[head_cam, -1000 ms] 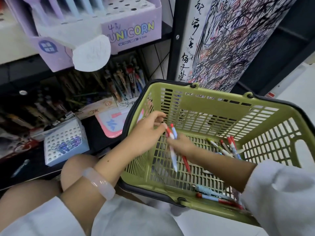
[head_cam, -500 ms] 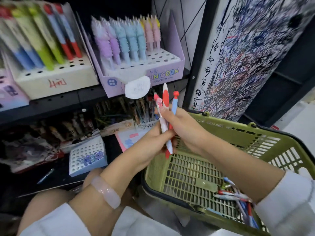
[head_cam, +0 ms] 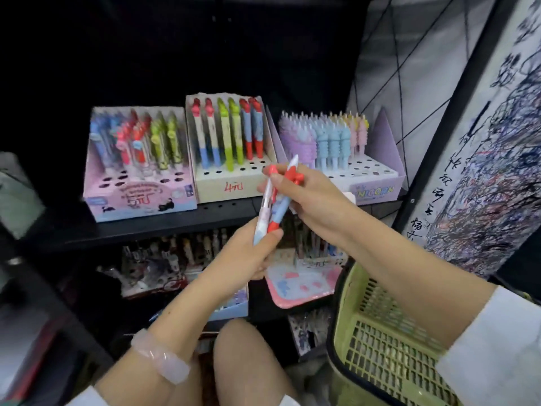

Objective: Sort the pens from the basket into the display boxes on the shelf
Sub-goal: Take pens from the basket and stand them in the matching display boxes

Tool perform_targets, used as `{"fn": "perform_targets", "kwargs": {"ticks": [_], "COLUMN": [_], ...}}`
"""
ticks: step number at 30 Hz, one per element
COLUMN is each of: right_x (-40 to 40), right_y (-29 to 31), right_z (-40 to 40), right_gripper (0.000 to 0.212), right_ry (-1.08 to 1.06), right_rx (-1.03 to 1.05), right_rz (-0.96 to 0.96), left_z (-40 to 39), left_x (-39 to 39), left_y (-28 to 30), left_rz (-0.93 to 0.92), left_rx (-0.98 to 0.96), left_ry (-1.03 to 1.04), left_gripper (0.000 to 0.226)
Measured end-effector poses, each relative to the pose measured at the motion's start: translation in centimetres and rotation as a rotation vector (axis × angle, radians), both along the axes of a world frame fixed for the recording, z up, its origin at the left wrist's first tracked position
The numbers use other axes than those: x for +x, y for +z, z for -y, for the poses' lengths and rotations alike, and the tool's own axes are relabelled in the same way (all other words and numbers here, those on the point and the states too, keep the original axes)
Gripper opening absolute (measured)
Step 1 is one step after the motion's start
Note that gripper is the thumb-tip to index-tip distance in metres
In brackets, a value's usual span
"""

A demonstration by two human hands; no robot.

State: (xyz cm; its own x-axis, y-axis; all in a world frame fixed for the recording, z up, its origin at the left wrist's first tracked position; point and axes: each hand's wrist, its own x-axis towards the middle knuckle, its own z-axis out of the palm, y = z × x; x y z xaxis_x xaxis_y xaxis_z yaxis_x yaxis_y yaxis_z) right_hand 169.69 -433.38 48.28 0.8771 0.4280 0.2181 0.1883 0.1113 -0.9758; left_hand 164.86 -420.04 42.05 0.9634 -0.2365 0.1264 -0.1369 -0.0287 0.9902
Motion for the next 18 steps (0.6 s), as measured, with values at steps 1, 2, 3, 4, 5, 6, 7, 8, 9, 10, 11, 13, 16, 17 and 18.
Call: {"fn": "perform_targets", "kwargs": {"ticks": [1,2,3,4,5,6,7,8,9,10,11,13,16,17,18], "right_x": [0.2,0.6,1.0,1.6,2.2,2.8,3.4,3.8,4.2,4.5,4.7,5.0,5.6,5.8,6.0], "right_y": [0.4,0.9,1.5,2.2,3.1,3.9,4.7,5.3,5.7,6.0,6.3,6.7,6.6,6.5,6.4], "right_z": [-1.0,-2.0,-2.8,-3.6,-4.3,-5.0,-5.6,-6.3,-7.1,-8.0,-9.0,-11.3,-14.3,-15.1,-15.7], "right_gripper": [0.009,0.008,0.007,0.005,0.004,0.003,0.007,0.011,0.012,0.011,0.01,0.013,0.017,0.018,0.019], "right_ry": [0.006,-0.006,-0.038,-0.081,-0.132,-0.178,-0.22,-0.254,-0.283,-0.3,-0.303,-0.299,-0.351,-0.367,-0.376], "right_rx": [-0.008,0.004,0.031,0.069,0.1,0.118,0.121,0.115,0.099,0.074,0.042,-0.01,-0.067,-0.085,-0.091], "right_rz": [0.021,0.035,0.041,0.047,0.059,0.076,0.102,0.131,0.166,0.211,0.261,0.335,0.386,0.39,0.386], "left_z": [-1.2,-2.4,-3.5,-4.5,-5.5,-6.5,-7.3,-8.2,-9.0,-9.7,-10.4,-11.8,-13.8,-14.4,-14.9], "left_x": [-0.1,-0.2,-0.4,-0.6,-0.9,-1.2,-1.4,-1.6,-1.7,-1.9,-2.0,-2.1,-2.0,-2.0,-1.9], "left_y": [0.2,0.4,0.4,0.3,0.2,0.1,0.0,-0.1,-0.1,-0.1,-0.1,-0.1,-0.4,-0.6,-0.7], "left_rz": [-0.003,-0.007,-0.01,-0.012,-0.012,-0.014,-0.019,-0.027,-0.036,-0.047,-0.056,-0.075,-0.128,-0.132,-0.127], "left_rx": [0.013,0.036,0.066,0.094,0.111,0.116,0.113,0.105,0.094,0.084,0.076,0.043,-0.05,-0.077,-0.09], "left_ry": [0.022,0.044,0.065,0.091,0.123,0.16,0.201,0.245,0.29,0.334,0.375,0.449,0.553,0.574,0.589], "left_gripper": [0.039,0.039,0.037,0.033,0.028,0.024,0.023,0.023,0.024,0.025,0.025,0.025,0.024,0.027,0.03]}}
